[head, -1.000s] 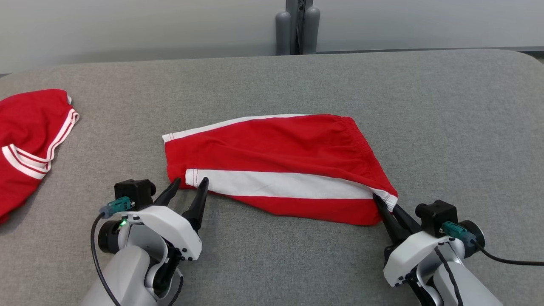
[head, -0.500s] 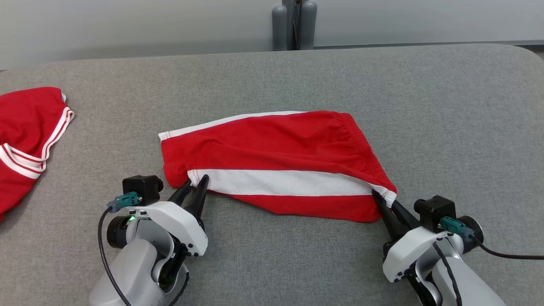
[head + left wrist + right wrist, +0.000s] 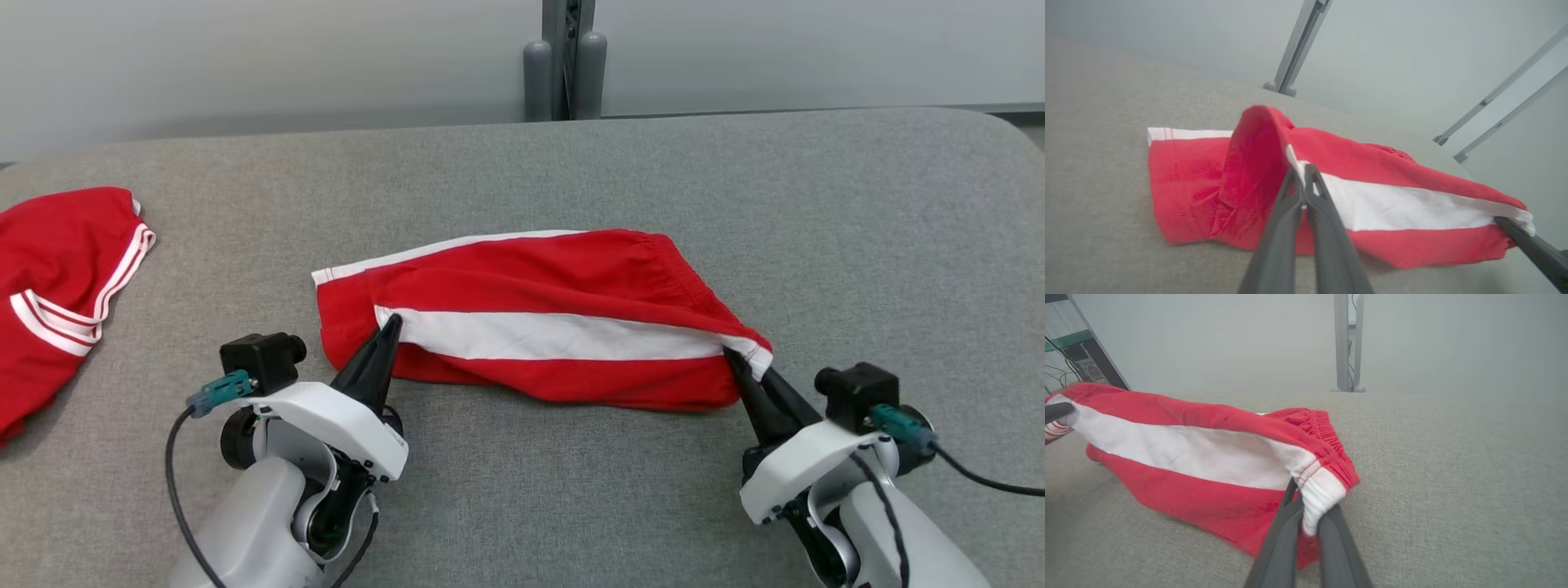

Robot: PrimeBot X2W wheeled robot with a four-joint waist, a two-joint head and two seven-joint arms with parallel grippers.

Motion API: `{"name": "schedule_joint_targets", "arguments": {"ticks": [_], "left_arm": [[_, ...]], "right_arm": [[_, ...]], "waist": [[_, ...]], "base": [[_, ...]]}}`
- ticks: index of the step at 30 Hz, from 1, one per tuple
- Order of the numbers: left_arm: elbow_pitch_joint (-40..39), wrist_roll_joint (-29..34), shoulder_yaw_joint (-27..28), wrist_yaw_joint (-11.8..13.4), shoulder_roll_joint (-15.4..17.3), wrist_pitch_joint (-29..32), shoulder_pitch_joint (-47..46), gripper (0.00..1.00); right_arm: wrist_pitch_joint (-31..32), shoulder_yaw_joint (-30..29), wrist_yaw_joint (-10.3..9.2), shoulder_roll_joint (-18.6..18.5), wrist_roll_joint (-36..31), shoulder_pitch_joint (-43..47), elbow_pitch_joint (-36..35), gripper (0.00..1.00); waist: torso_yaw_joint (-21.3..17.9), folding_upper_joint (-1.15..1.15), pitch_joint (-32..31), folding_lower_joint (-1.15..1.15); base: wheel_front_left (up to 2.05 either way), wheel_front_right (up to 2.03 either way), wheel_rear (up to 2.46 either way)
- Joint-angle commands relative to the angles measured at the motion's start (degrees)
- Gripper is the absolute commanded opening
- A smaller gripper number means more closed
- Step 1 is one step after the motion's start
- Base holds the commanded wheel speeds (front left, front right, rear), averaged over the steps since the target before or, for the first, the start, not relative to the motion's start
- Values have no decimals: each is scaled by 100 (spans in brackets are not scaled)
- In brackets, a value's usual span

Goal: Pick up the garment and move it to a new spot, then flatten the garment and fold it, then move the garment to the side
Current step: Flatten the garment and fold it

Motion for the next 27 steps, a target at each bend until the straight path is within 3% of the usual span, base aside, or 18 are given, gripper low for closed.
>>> {"name": "schedule_joint_targets", "arguments": {"ticks": [1, 9, 14, 21, 27], "left_arm": [[-294, -240, 23, -17, 102, -10, 118, 0], [-1873, -1126, 335, -16, 466, 183, 319, 0], [-2395, -1441, 531, 170, 618, 724, -188, 0], [-1970, -1340, 704, 495, 715, 1193, -1648, 0], [-1179, -881, 718, 539, 657, 1006, -3554, 0]], "right_arm": [[-33, -25, 1, -66, 235, 19, -182, 0], [559, 1, 1, -634, 1051, -212, -1306, 0], [1163, 232, 1, -884, 1325, -854, -1718, 0], [1646, 529, 1, -806, 1666, -2415, -1213, 0], [1341, 512, 1, -697, 1573, -4393, -197, 0]], "waist": [[-4, 0, -95, 0], [-2, 0, -340, 0], [-26, 0, -264, 0], [-33, 0, 248, 0], [39, 0, 950, 0]], "base": [[0, 0, 0], [0, 0, 0], [0, 0, 0], [0, 0, 0], [0, 0, 0]]}}
